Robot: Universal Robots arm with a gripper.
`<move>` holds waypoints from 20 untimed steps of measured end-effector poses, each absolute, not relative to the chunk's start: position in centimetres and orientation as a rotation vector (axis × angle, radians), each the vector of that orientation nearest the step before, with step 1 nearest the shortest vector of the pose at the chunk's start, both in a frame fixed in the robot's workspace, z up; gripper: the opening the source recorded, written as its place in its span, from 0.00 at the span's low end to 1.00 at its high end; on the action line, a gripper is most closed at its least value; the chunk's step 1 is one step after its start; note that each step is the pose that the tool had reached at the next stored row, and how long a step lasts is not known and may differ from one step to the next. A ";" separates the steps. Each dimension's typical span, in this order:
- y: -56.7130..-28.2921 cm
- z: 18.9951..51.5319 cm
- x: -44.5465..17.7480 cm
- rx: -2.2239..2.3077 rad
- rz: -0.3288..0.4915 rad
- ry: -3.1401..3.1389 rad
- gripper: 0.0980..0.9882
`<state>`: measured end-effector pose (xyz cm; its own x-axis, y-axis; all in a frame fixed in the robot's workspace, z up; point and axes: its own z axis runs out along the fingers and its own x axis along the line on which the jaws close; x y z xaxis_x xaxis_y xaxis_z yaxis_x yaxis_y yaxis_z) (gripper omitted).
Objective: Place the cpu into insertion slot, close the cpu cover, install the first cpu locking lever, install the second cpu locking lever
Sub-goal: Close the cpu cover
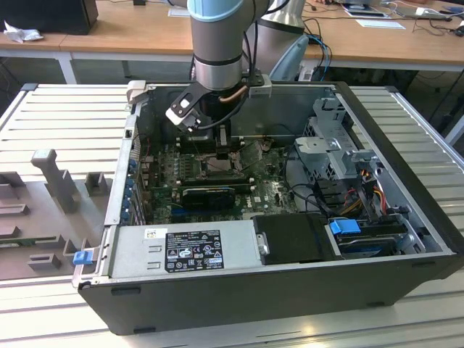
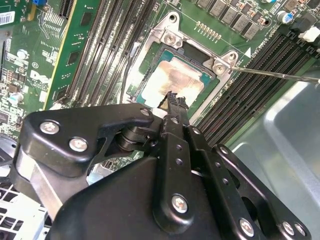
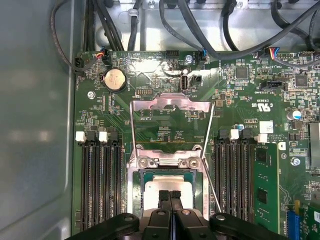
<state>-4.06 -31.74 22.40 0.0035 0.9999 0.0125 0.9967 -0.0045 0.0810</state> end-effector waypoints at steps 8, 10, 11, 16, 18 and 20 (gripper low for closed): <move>-31.7 22.5 -4.1 2.190 0.102 2.181 0.01; -31.7 22.6 -4.1 2.190 0.102 2.182 0.01; -31.8 22.6 -4.0 2.190 0.102 2.182 0.01; -31.8 23.0 -3.6 2.194 0.095 2.184 0.01; -31.8 24.2 -3.6 2.196 0.091 2.186 0.01; -31.8 25.2 -3.6 2.198 0.088 2.188 0.01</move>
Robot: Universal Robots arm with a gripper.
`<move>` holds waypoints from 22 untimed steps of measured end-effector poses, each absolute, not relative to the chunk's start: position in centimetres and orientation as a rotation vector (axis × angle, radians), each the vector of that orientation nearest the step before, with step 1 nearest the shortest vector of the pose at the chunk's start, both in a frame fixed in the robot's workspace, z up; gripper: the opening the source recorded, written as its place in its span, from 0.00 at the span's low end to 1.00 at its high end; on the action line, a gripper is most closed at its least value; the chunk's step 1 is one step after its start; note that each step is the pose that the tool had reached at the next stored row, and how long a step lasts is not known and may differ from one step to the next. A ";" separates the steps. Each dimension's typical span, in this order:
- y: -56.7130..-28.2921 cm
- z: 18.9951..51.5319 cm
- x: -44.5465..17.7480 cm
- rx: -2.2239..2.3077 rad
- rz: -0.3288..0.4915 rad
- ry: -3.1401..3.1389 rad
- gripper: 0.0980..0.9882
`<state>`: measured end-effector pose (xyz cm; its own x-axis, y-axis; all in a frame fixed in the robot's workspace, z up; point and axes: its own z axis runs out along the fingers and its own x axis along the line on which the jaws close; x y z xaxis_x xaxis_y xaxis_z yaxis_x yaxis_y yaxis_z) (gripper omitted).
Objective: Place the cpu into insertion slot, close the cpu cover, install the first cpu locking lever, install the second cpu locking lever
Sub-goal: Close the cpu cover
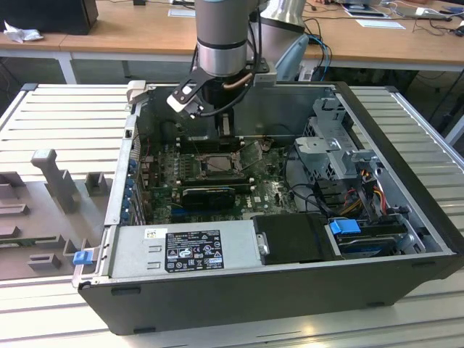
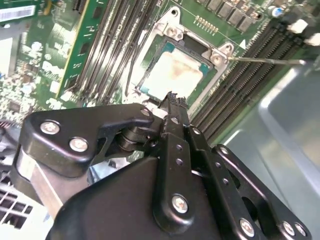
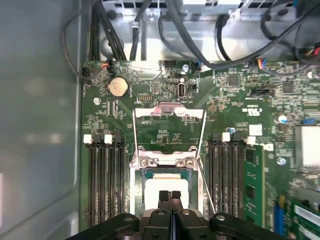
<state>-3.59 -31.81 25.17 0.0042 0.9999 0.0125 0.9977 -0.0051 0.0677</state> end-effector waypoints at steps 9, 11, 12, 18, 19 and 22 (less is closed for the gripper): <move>-31.9 26.0 -1.5 2.221 0.057 2.210 0.01; -31.8 27.0 -1.3 2.223 0.055 2.211 0.01; -31.9 27.1 -1.3 2.223 0.056 2.212 0.01; -32.0 26.8 1.9 2.222 0.055 2.213 0.01; -32.0 26.8 2.2 2.221 0.055 2.213 0.01; -32.0 26.7 2.9 2.222 0.055 2.213 0.01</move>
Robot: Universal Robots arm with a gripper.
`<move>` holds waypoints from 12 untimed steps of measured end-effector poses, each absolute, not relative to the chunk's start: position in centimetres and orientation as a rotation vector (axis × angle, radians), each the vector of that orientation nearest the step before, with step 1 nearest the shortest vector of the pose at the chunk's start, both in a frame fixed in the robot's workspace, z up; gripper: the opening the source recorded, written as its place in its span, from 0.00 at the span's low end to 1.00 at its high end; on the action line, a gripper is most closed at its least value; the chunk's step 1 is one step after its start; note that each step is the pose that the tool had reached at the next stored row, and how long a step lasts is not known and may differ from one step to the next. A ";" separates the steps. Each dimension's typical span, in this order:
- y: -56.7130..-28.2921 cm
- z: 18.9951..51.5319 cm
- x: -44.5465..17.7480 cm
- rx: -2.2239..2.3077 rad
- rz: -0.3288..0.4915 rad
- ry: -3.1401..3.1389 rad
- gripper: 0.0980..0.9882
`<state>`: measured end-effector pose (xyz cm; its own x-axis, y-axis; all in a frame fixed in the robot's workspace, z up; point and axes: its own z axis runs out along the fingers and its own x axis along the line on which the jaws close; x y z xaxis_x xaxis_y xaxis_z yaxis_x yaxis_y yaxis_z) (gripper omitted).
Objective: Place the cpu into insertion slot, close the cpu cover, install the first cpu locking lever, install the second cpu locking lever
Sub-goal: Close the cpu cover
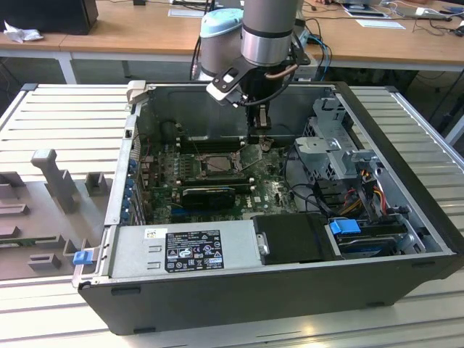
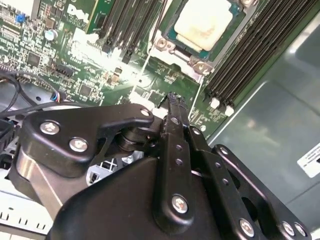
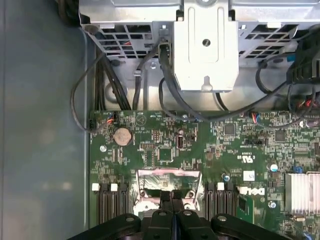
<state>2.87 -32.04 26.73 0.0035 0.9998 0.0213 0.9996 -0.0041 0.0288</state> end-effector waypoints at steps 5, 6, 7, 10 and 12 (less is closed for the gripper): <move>-32.0 26.7 3.9 2.222 0.055 2.213 0.01; -32.0 26.7 4.1 2.222 0.054 2.213 0.01; -32.0 26.7 4.4 2.222 0.055 2.214 0.01; -32.0 26.4 5.3 2.222 0.054 2.214 0.01; -32.0 26.0 5.8 2.222 0.055 2.214 0.01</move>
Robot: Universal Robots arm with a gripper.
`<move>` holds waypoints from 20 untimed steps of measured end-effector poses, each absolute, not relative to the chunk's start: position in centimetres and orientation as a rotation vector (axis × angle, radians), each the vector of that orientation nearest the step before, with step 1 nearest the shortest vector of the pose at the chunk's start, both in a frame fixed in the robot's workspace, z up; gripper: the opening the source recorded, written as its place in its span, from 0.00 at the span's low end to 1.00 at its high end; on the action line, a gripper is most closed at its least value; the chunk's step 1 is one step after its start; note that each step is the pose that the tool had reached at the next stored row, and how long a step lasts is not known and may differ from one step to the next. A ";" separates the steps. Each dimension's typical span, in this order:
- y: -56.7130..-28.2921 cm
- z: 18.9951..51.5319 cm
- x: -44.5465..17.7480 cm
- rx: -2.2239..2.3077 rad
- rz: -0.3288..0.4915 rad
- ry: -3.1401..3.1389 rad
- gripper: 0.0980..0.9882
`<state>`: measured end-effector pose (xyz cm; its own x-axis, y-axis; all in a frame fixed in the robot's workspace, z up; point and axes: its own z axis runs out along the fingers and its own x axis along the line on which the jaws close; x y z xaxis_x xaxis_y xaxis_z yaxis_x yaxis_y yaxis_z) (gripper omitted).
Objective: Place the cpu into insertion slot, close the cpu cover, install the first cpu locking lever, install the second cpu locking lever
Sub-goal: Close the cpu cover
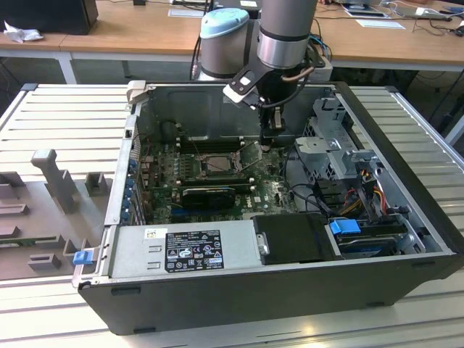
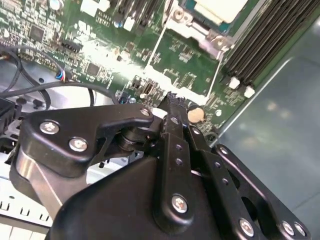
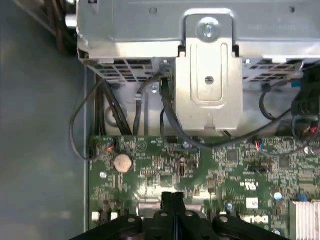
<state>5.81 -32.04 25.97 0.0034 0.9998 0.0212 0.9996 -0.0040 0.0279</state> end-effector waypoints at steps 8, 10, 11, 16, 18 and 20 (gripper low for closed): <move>-32.0 24.6 7.0 2.222 0.054 2.214 0.01; -32.0 24.4 6.8 2.227 0.054 2.220 0.01; -32.0 24.4 6.8 2.232 0.051 2.225 0.01; -32.0 24.4 5.9 2.233 0.050 2.226 0.01; -32.0 24.4 5.6 2.233 0.050 2.226 0.01; -32.0 24.4 5.4 2.233 0.050 2.226 0.01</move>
